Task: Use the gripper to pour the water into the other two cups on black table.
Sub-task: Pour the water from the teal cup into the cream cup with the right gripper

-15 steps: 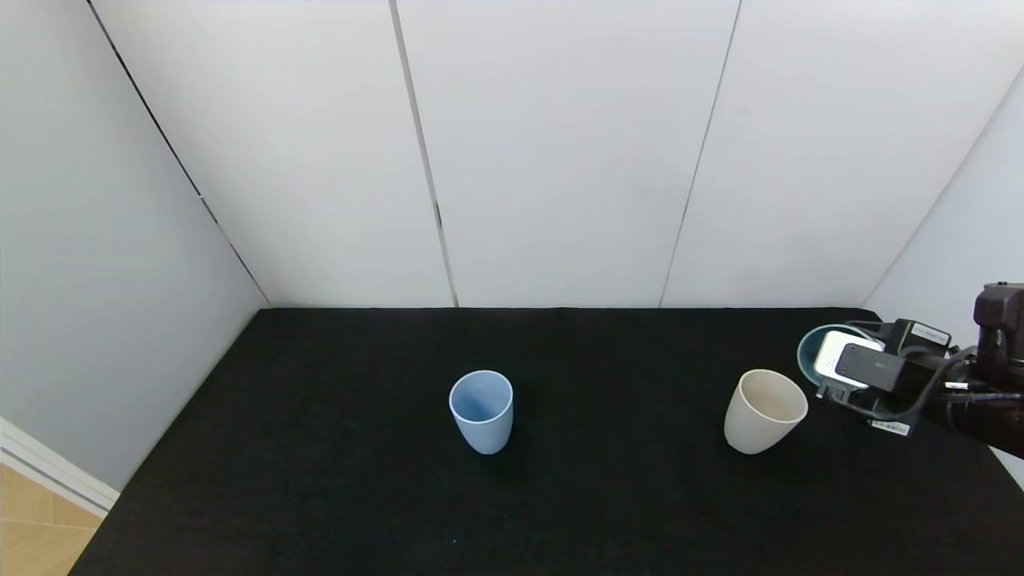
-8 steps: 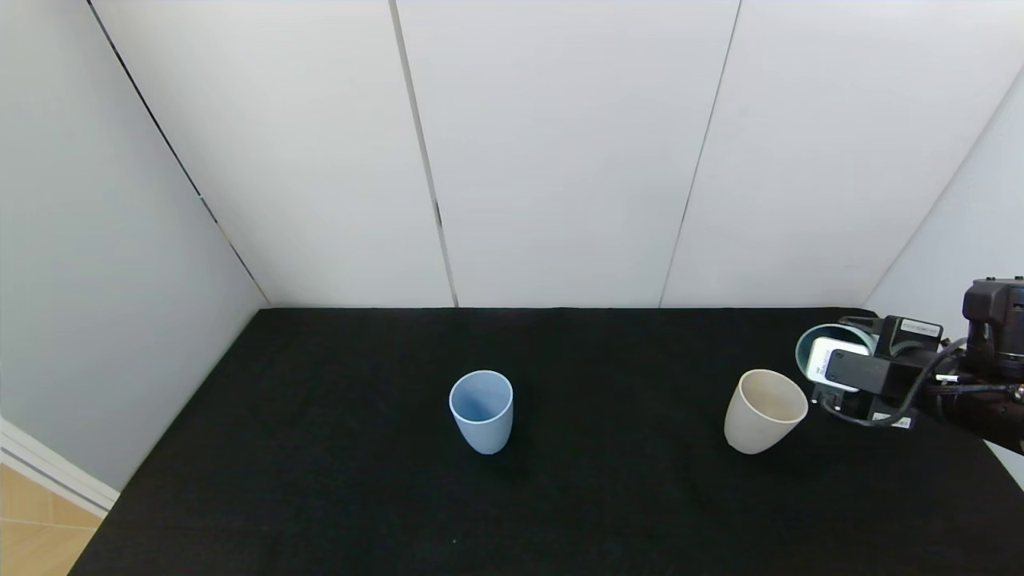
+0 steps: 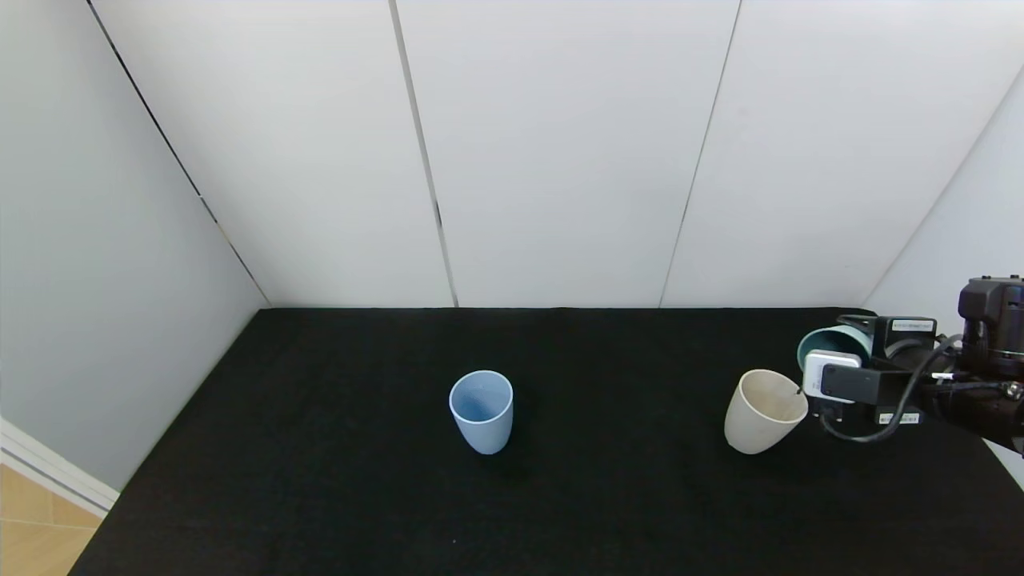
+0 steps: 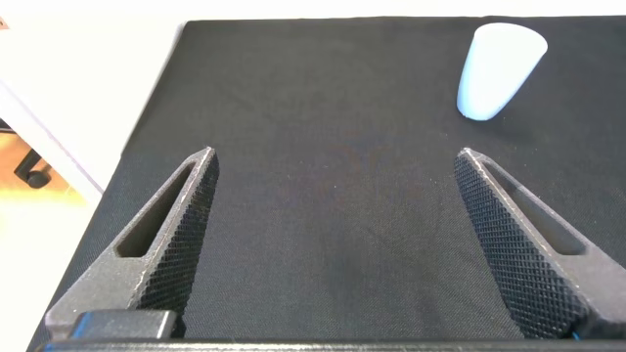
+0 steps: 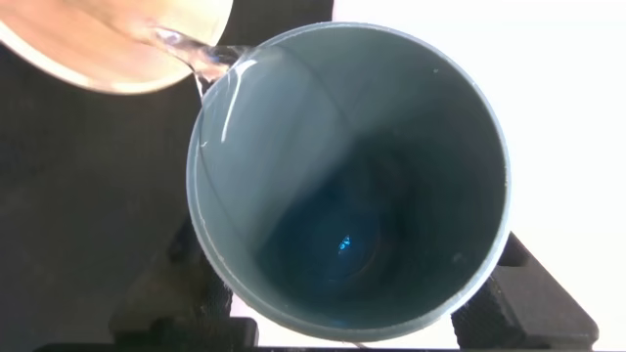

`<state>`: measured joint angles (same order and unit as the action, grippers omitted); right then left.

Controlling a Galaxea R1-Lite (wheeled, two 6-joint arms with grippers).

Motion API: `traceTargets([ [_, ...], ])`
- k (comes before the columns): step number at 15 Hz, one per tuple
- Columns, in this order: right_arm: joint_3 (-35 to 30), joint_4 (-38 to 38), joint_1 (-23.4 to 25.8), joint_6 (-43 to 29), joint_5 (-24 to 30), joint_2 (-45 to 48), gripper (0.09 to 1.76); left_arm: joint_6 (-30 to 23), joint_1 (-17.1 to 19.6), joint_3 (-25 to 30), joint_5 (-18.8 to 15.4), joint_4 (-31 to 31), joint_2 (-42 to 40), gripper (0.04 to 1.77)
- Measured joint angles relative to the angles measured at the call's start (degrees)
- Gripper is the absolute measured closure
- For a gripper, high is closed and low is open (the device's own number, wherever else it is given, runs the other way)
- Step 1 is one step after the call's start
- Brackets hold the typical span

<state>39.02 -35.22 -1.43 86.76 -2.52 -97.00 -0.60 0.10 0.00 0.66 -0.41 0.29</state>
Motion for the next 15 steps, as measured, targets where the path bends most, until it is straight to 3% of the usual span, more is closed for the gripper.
traceTargets([
  [15, 4.7, 0.1, 0.0, 6.0, 0.1, -1.5, 0.65, 0.0, 0.0, 0.0, 0.0, 0.0, 0.0, 0.09],
])
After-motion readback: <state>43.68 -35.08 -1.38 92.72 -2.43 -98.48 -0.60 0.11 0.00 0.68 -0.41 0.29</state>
